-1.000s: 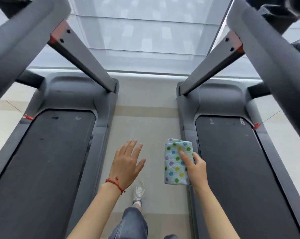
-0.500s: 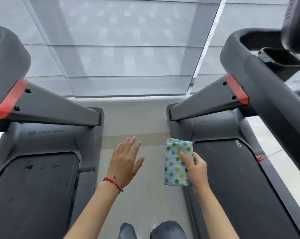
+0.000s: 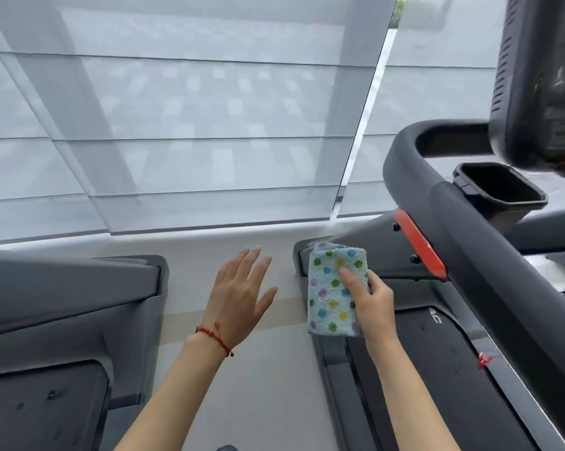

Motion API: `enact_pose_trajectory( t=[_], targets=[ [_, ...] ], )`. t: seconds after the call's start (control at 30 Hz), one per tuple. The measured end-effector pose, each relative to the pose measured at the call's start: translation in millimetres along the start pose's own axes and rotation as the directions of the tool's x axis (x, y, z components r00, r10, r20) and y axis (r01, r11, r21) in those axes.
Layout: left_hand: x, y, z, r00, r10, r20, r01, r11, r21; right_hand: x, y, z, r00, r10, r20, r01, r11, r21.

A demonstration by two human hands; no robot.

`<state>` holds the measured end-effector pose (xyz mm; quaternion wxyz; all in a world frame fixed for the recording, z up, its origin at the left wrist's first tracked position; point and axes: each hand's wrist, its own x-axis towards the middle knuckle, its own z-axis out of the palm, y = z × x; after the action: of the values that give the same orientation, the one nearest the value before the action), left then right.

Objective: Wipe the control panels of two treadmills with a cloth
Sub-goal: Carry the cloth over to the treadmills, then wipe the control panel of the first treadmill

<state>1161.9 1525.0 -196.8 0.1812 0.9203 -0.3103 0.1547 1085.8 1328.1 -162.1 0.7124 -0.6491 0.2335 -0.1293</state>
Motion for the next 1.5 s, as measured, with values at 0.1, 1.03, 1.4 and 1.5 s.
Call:
enact_pose_trajectory(
  t=[0.1,1.03,1.4,1.5],
  targets=[
    [30,0,-3,0.998,0.053,-0.027,-0.053,0.998,-0.029,13,-17,1,0.998,-0.05,-0.022,0.05,0.999,0.02],
    [280,120,-32,0.776,0.576,-0.258,-0.622,0.768,-0.156,75,-194,-100,0.692,-0.435,-0.576,0.425,0.891,-0.163],
    [351,198,-20,0.749,0.554,-0.363,-0.622,0.776,-0.098,126,-264,-187,0.642,-0.573,-0.509,0.521,0.813,-0.259],
    [374,219,-21,0.739,0.555,-0.381,-0.618,0.784,-0.057,143,-276,-211,0.639,-0.59,-0.494,0.544,0.8,-0.251]
  ],
)
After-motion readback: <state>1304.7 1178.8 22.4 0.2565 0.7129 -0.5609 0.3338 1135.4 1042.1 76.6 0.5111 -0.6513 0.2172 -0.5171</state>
